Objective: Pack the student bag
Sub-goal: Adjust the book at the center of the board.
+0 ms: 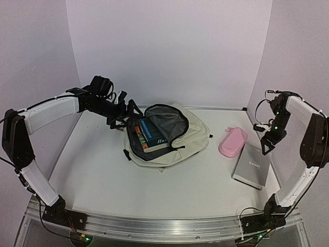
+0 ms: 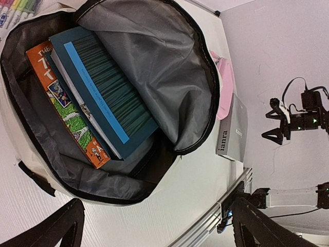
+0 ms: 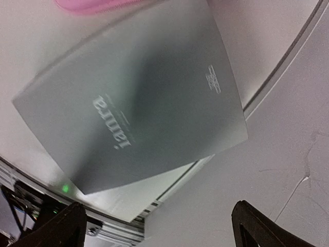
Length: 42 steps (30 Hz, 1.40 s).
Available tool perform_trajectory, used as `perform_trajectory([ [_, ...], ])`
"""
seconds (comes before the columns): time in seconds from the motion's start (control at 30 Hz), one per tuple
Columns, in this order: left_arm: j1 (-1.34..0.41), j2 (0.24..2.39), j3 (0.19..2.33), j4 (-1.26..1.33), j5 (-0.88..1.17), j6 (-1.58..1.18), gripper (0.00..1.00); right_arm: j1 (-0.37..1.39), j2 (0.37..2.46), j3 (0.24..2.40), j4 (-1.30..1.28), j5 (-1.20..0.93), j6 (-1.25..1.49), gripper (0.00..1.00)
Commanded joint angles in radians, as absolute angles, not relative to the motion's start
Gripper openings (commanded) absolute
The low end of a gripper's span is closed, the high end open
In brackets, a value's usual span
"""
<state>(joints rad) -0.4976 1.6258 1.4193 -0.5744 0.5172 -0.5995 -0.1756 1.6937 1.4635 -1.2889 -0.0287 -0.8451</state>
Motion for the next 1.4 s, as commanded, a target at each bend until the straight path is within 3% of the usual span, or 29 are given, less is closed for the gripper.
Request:
perform_trajectory([
  [0.0, -0.5, 1.627, 1.439, -0.55, 0.515, -0.589, 1.0, -0.195, 1.736, 1.439, -1.302, 0.117, -1.087, 0.98],
  [0.27, -0.501, 1.63, 1.452, -0.561, 0.5, -0.6, 1.0, -0.199, 1.785, 1.259, -1.126, 0.259, -1.248, 0.98],
  [0.5, -0.501, 1.623, 1.467, -0.588, 0.477, -0.586, 1.0, -0.176, 1.823, 1.194, -1.066, 0.169, -1.218, 0.95],
  [0.83, -0.5, 1.642, 1.486, -0.606, 0.48, -0.567, 1.0, 0.144, 1.665, 1.084, -1.106, -0.075, -1.027, 0.94],
  [0.97, -0.5, 1.646, 1.487, -0.611, 0.487, -0.557, 1.0, 0.296, 1.635, 1.148, -1.184, -0.227, -0.932, 0.93],
  [1.07, -0.501, 1.637, 1.486, -0.611, 0.499, -0.548, 1.0, 0.316, 1.622, 1.263, -1.27, -0.343, -0.869, 0.94],
  [1.37, -0.502, 1.573, 1.408, -0.585, 0.508, -0.547, 1.0, 0.061, 1.807, 1.566, -1.363, -0.427, -0.664, 0.92],
])
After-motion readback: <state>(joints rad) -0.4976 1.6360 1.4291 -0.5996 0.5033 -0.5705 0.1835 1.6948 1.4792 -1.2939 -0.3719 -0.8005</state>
